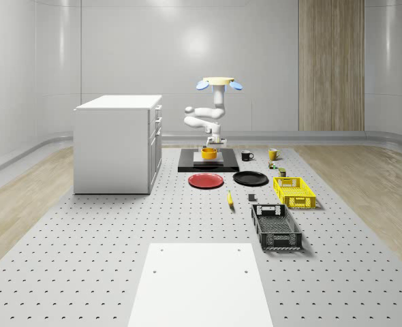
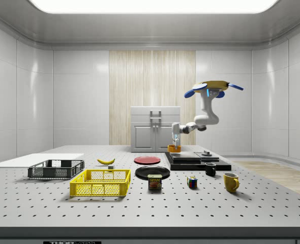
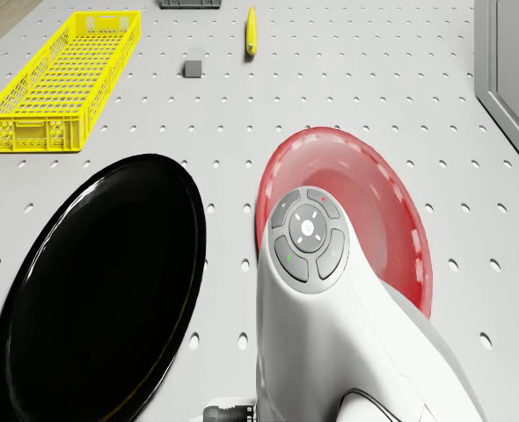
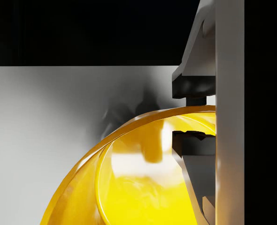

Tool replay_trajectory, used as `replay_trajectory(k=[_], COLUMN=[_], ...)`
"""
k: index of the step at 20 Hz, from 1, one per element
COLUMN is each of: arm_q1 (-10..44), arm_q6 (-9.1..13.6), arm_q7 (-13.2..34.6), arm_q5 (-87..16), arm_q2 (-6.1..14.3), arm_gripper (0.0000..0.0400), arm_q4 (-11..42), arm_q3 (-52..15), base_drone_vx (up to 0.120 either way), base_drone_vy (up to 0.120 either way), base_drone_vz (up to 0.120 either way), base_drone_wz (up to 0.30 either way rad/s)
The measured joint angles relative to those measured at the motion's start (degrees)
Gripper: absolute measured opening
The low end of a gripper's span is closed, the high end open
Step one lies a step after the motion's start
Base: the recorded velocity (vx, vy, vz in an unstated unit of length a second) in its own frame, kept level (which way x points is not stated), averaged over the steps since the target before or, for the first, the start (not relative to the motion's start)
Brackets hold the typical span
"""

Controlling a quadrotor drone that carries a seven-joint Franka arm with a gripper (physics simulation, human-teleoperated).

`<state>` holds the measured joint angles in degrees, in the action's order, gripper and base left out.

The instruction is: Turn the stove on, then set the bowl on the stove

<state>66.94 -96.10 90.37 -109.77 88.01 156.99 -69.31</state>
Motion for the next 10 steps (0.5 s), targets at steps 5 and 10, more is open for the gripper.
replay_trajectory(k=[5,10], arm_q1=[0.01,0.01], arm_q6=[-0.01,-0.02], arm_q7=[0.0,0.01], arm_q5=[0.01,0.01], arm_q2=[0.01,0.03], arm_gripper=[0.01,0.01], arm_q4=[0.0,0.0], arm_q3=[0.0,0.0], base_drone_vx=[-0.12,-0.12], base_drone_vy=[0.0,0.0], base_drone_vz=[0.0,0.0], base_drone_wz=[0.0,0.0])
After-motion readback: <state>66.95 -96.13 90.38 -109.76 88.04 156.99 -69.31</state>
